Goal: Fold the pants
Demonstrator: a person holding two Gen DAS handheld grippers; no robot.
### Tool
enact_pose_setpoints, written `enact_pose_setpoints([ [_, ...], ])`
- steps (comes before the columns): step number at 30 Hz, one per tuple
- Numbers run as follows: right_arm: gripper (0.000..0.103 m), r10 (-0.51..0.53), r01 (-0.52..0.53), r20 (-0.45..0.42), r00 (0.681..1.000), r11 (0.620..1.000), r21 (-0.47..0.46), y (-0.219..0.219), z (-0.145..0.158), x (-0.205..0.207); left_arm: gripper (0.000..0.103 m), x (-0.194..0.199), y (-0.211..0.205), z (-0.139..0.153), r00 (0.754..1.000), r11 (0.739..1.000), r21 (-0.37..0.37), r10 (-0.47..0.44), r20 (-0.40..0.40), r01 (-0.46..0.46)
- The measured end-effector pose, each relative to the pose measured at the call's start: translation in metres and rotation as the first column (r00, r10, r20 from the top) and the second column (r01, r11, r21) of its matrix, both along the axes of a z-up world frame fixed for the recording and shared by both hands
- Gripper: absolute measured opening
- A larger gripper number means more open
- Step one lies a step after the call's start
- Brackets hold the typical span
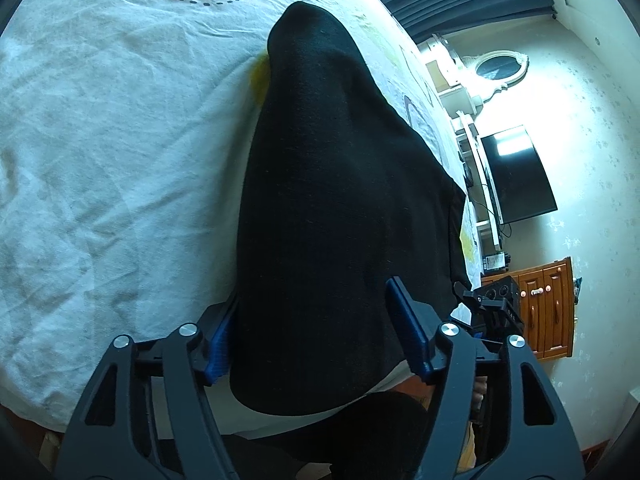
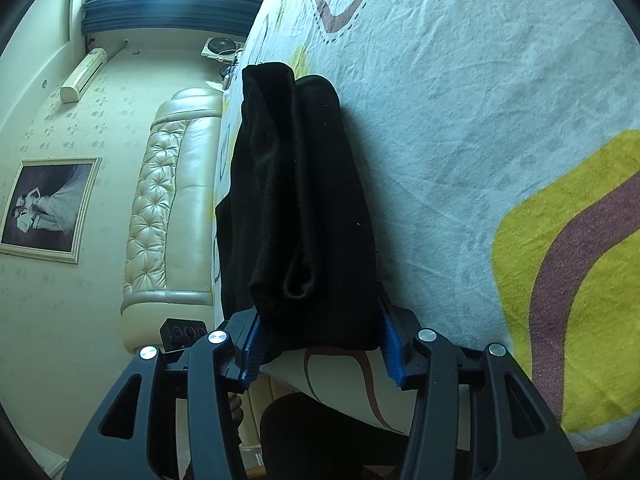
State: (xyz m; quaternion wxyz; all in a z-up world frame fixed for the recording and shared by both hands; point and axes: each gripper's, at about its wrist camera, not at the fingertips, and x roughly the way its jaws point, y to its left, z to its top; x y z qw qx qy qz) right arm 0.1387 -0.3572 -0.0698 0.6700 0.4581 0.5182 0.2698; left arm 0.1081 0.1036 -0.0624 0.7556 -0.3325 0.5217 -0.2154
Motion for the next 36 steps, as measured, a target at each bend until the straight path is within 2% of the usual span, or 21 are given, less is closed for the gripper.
enact_pose_setpoints([
  [3,0.052,0.024,-0.024,0.01,1.0,1.0,0.0,-0.002,0.002,0.003,0.074,0.001,-0.005,0.005,0.999,0.999,0.033,-0.038,0.023,0.037],
  [5,0.055,0.056,-0.055,0.037,0.998,0.998,-0.031,0.0,0.007,0.006,0.076,0.003,-0.008,0.007,0.997,0.997,0.048,-0.067,0.038,0.065],
  [7,0.059,0.089,-0.082,0.075,0.993,0.992,-0.092,0.002,0.015,0.01,0.079,0.007,-0.008,0.009,0.994,0.995,0.036,-0.097,0.042,0.095],
  [9,0.067,0.108,-0.097,0.107,0.988,0.989,-0.109,-0.001,0.021,0.015,0.079,0.013,-0.004,0.011,0.992,0.993,0.014,-0.115,0.042,0.115],
  [11,0.07,0.09,-0.079,0.117,0.989,0.992,-0.095,-0.01,0.021,0.022,0.079,0.017,0.002,0.01,0.991,0.991,-0.022,-0.128,0.045,0.129],
  [16,0.071,0.059,-0.062,0.109,0.992,0.998,0.028,-0.024,0.008,0.048,0.079,0.025,0.029,0.004,0.987,0.979,-0.136,-0.146,0.061,0.153],
  [20,0.071,0.087,-0.098,0.13,0.988,0.992,0.082,-0.016,0.003,0.064,0.079,0.034,0.048,0.0,0.994,0.988,-0.119,-0.088,0.067,0.096],
  [25,0.071,0.169,-0.172,0.15,0.974,0.985,0.01,0.003,0.008,0.071,0.079,0.055,0.032,-0.006,0.995,0.995,-0.066,-0.074,0.07,0.079],
  [26,0.065,0.175,-0.176,0.148,0.973,0.984,-0.003,0.005,0.009,0.071,0.079,0.06,0.032,-0.007,0.994,0.995,-0.056,-0.075,0.075,0.079],
  [27,0.051,0.178,-0.176,0.135,0.975,0.984,-0.026,0.005,0.007,0.072,0.077,0.064,0.027,-0.007,0.993,0.996,-0.035,-0.078,0.083,0.081],
  [28,0.045,0.177,-0.173,0.111,0.978,0.984,-0.045,0.004,0.003,0.073,0.066,0.066,0.023,-0.007,0.992,0.996,-0.002,-0.083,0.09,0.084],
  [29,0.041,0.172,-0.169,0.097,0.98,0.985,-0.032,0.002,-0.001,0.074,0.06,0.068,0.018,-0.007,0.991,0.995,0.029,-0.097,0.095,0.095],
  [31,0.039,0.173,-0.172,0.095,0.98,0.985,-0.02,-0.002,-0.006,0.075,0.045,0.069,0.015,-0.009,0.988,0.993,0.049,-0.112,0.108,0.107],
  [36,0.035,0.175,-0.175,0.103,0.979,0.985,-0.005,-0.005,-0.01,0.074,0.038,0.063,0.016,-0.011,0.98,0.99,0.089,-0.124,0.154,0.111],
])
